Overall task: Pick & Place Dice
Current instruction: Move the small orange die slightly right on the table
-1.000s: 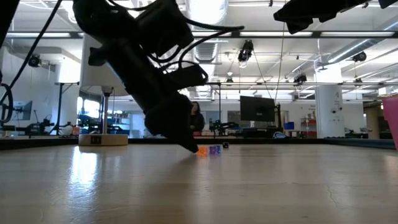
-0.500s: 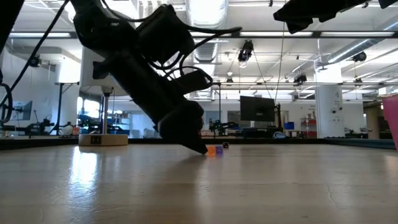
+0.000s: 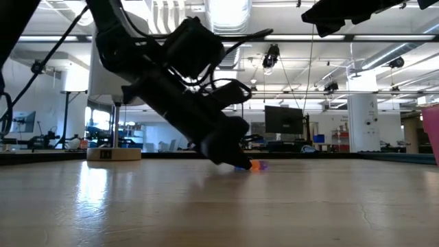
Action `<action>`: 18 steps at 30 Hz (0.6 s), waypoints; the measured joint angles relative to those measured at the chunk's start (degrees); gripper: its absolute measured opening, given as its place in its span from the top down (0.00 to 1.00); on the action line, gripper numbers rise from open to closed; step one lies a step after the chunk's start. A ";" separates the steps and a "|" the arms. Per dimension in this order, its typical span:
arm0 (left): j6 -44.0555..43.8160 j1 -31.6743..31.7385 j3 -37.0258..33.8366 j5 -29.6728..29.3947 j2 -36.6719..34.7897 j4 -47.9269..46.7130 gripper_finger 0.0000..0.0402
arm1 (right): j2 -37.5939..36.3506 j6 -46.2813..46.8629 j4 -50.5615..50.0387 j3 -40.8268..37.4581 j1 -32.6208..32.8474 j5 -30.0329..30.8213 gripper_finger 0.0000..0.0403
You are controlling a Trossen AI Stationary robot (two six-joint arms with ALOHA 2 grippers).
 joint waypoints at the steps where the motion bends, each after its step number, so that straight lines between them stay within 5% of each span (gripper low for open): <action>1: 0.20 0.24 0.83 0.01 0.65 0.15 0.91 | 0.00 0.05 -0.01 0.00 0.00 0.00 0.89; 10: 6.47 1.18 7.77 0.04 4.41 -0.98 0.91 | 0.00 0.19 -0.04 0.00 0.00 0.00 0.89; 18: 7.52 0.73 6.79 0.06 -0.08 -4.63 0.91 | 0.00 1.98 -0.67 0.00 0.04 -0.06 0.89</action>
